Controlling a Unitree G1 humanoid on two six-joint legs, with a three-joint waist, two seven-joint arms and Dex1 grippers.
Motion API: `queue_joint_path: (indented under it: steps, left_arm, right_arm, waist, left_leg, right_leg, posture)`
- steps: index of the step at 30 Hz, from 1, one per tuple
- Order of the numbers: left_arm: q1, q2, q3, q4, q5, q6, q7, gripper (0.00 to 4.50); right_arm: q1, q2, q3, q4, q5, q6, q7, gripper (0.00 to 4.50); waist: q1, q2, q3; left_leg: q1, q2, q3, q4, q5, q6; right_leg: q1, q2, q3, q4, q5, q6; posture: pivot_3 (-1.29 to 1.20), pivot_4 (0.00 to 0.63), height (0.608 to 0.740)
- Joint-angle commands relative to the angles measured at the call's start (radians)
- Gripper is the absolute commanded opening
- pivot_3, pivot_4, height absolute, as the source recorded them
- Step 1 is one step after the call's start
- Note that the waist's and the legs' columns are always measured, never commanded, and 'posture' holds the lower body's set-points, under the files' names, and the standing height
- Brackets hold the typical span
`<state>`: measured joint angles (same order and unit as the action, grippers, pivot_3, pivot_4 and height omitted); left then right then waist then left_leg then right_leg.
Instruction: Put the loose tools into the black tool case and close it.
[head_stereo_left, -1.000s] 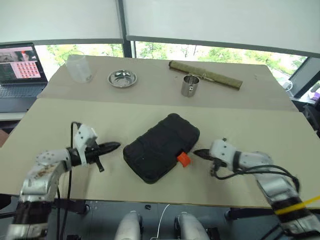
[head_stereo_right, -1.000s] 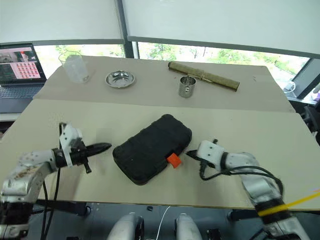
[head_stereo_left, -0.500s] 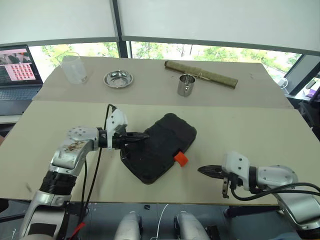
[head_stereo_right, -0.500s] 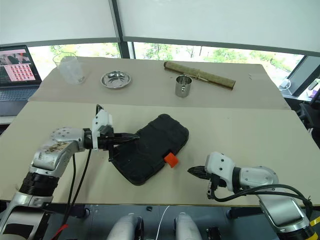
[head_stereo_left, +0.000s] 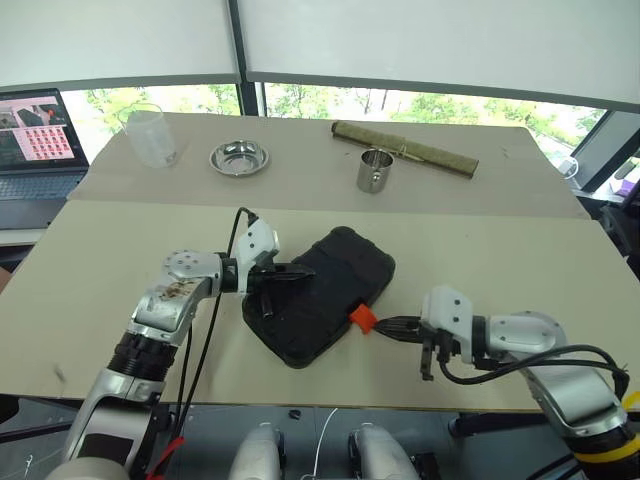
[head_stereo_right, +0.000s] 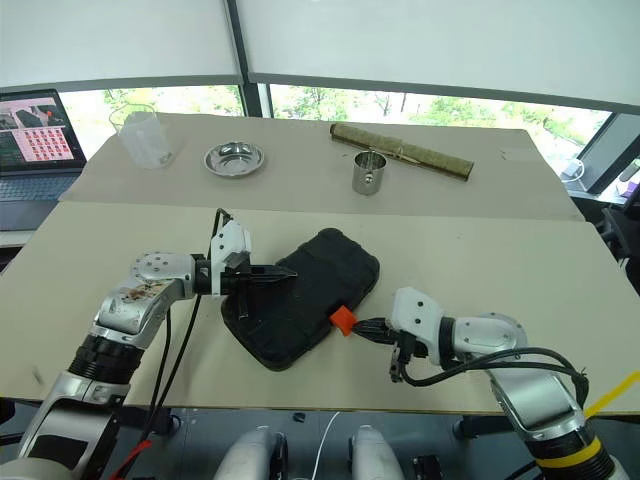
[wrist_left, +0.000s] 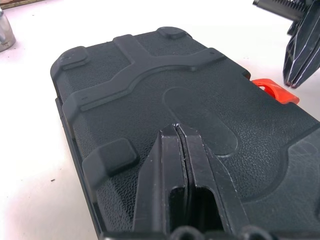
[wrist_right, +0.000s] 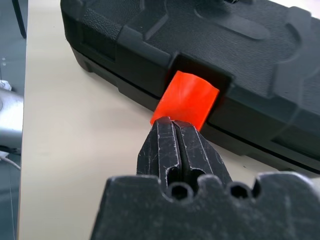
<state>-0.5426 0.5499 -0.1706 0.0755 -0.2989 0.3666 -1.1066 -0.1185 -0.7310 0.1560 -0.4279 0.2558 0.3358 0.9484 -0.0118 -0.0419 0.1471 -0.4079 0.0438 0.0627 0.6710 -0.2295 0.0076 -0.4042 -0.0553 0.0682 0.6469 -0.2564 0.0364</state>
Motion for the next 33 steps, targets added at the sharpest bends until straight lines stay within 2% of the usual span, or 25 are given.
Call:
queue_joint_path:
  steps: [1, 15, 24, 33]
  left_arm:
    - [0.022, 0.001, -0.006, -0.016, 0.01, 0.016, 0.011, 0.05]
    - [0.036, 0.007, -0.012, -0.028, 0.012, 0.039, 0.02, 0.05]
    - [0.032, 0.014, -0.036, -0.02, 0.027, 0.049, 0.012, 0.05]
    - [0.013, 0.014, -0.081, -0.001, 0.061, 0.121, 0.021, 0.05]
  right_arm:
    - [-0.026, 0.011, 0.008, -0.002, -0.015, -0.026, -0.008, 0.0]
    - [-0.073, 0.098, 0.034, 0.075, -0.062, -0.087, -0.035, 0.0]
    - [-0.066, 0.089, 0.06, 0.086, -0.093, -0.045, -0.028, 0.0]
    - [-0.1, 0.135, 0.075, 0.12, -0.111, -0.064, -0.046, 0.0]
  waist:
    - [0.0, 0.0, 0.0]
    - [-0.004, 0.0, 0.0]
    - [-0.005, 0.0, 0.0]
    - [-0.007, 0.0, 0.0]
  left_leg:
    - [0.0, 0.0, 0.0, 0.0, 0.0, 0.0]
    - [0.001, 0.001, 0.0, 0.0, 0.0, 0.0]
    - [0.002, 0.001, 0.0, 0.0, 0.0, 0.0]
    - [0.004, 0.001, 0.0, 0.0, 0.0, 0.0]
  right_leg:
    - [0.0, 0.0, 0.0, 0.0, 0.0, 0.0]
    - [0.0, 0.001, 0.0, 0.001, 0.0, 0.0]
    - [0.001, 0.001, 0.0, 0.001, 0.0, 0.0]
    - [0.002, 0.002, 0.001, 0.001, 0.0, 0.0]
  posture:
    - [0.0, 0.15, 0.74]
    - [0.0, 0.15, 0.74]
    - [0.0, 0.15, 0.74]
    - [0.0, 0.15, 0.74]
